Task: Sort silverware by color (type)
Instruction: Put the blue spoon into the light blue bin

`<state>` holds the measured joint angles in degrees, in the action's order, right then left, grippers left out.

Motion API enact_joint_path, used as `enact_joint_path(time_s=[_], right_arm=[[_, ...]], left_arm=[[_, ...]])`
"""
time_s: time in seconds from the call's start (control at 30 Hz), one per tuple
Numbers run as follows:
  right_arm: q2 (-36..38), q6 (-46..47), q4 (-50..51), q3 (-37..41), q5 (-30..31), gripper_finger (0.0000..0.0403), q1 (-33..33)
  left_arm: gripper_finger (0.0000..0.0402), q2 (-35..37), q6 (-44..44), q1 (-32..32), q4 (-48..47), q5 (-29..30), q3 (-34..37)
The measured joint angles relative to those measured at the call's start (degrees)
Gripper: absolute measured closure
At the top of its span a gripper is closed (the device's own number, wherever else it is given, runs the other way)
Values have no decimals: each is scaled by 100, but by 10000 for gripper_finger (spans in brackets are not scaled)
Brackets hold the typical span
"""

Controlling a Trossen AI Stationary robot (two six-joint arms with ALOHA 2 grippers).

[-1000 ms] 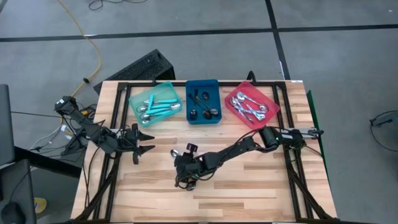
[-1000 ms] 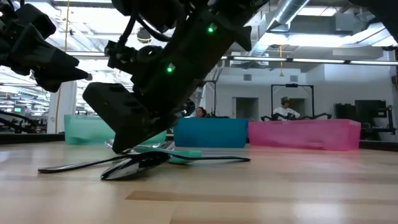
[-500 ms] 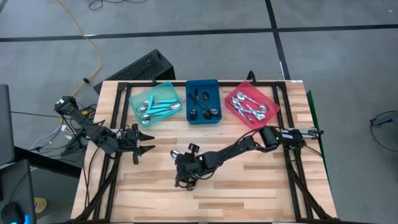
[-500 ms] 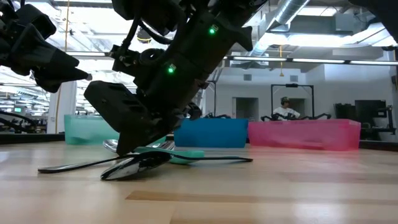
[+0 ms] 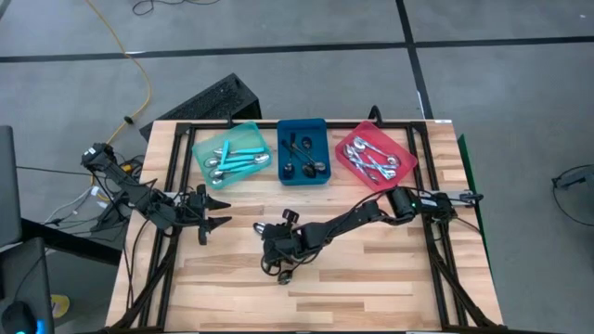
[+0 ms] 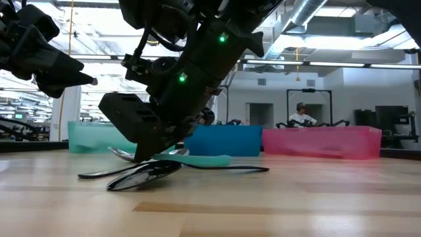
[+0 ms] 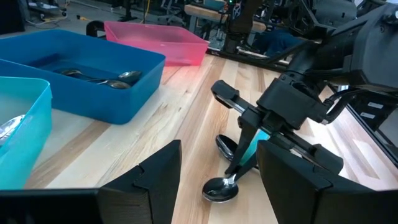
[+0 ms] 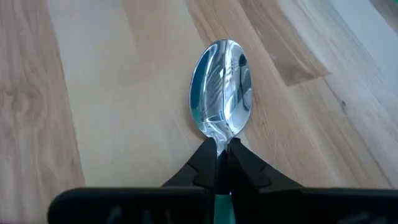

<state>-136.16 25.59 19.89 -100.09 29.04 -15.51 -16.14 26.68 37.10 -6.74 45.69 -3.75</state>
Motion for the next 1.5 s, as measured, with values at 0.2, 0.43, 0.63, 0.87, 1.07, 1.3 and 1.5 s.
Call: enact_joint_path(time_s=[0.2, 0.43, 0.63, 0.87, 1.07, 1.3, 1.5], right_arm=[[-2, 137, -14, 4, 65, 361, 1], [-2, 142, -49, 7, 81, 361, -1], [24, 144, -71, 1, 70, 361, 1], [48, 92, -12, -201, 57, 373, 8], [133, 52, 82, -190, 41, 386, 31], [210, 1, 100, -190, 58, 383, 31], [199, -77, 81, -190, 163, 389, 3]], left_arm=[[207, 0, -2, 0, 0, 0, 0], [207, 0, -4, -1, 0, 0, 0], [207, 0, -4, 0, 0, 0, 0], [207, 0, 0, 0, 0, -2, 0], [207, 2, 2, -2, 2, -2, 0], [207, 0, 4, 0, 0, -2, 0], [207, 0, 4, -1, 0, -2, 0]])
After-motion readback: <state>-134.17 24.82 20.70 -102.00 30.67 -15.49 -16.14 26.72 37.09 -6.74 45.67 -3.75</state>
